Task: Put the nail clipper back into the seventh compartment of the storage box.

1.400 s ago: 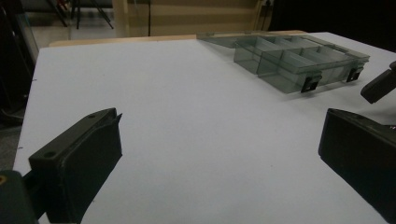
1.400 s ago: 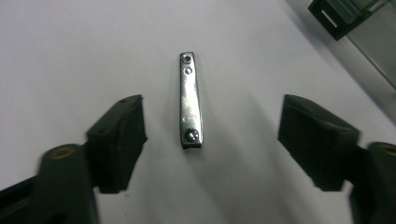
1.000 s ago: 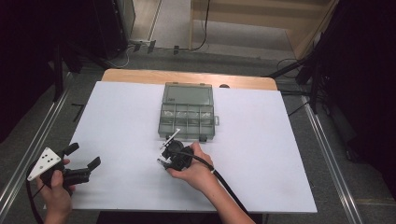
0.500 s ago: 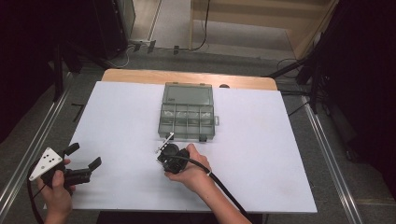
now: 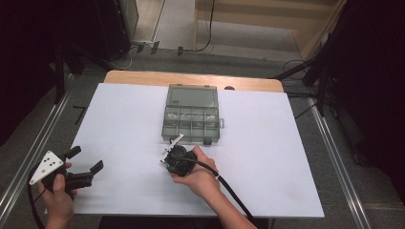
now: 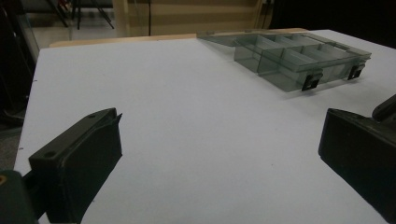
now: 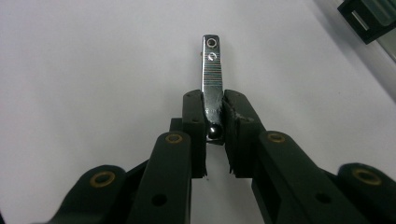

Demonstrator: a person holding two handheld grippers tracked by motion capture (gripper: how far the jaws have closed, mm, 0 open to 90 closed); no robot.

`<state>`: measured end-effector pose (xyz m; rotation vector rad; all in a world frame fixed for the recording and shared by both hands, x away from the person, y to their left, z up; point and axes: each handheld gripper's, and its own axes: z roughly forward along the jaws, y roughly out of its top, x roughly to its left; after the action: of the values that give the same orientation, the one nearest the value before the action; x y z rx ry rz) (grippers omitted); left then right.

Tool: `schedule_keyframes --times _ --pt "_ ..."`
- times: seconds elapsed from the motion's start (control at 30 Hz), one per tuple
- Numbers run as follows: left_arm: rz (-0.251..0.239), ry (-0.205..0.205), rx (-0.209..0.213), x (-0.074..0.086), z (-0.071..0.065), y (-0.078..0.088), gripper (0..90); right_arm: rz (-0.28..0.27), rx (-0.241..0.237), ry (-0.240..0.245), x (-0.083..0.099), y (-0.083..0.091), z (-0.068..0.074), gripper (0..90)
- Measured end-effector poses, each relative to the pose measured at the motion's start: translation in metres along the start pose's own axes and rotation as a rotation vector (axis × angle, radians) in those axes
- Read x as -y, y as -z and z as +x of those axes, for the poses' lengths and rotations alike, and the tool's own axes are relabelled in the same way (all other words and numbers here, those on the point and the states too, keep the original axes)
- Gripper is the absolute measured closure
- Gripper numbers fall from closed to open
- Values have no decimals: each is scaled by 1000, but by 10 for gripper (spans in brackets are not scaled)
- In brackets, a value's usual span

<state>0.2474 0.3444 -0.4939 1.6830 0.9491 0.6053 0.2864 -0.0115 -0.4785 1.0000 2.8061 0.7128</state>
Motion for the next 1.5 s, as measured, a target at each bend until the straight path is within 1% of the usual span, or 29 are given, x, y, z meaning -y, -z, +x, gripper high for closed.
schedule_keyframes --times 0.03,0.07,0.1,0.17,0.2,0.3,0.43,0.57,0.83,1.0,1.2,1.23,1.27,1.5 --pt "0 -1 1 0 0 0 0 -11 1 -5 0 2 -1 817" --pt "-2 0 1 0 0 0 0 -6 -2 -10 0 3 -2 817" --pt "-2 0 1 0 0 0 0 -15 0 -12 0 6 -4 817" --pt "-2 0 1 0 0 0 0 -15 -3 -8 1 8 -6 816" --pt "-2 0 0 0 -1 0 0 -18 -4 -17 1 11 -7 817" --pt "-2 0 -1 0 -1 0 0 -23 -2 -17 2 16 -8 817" --pt "-2 0 -1 0 -1 0 0 -26 -4 -22 3 19 -10 816" --pt "-1 -1 -2 0 -1 0 0 -35 -10 -27 3 25 -15 816" --pt "1 -3 0 0 -1 0 0 -53 -3 -48 3 33 -23 816" --pt "0 -5 0 0 -1 0 0 -58 -5 -54 2 37 -26 816" --pt "1 -4 0 0 -1 0 0 -78 -9 -72 2 43 -35 816" --pt "1 -5 0 0 -1 0 0 -79 -9 -86 2 45 -38 816" --pt "1 -5 0 0 -1 0 0 -79 -9 -86 2 45 -38 816" --pt "0 -5 0 0 -1 -1 0 -97 10 -100 3 53 -47 816"
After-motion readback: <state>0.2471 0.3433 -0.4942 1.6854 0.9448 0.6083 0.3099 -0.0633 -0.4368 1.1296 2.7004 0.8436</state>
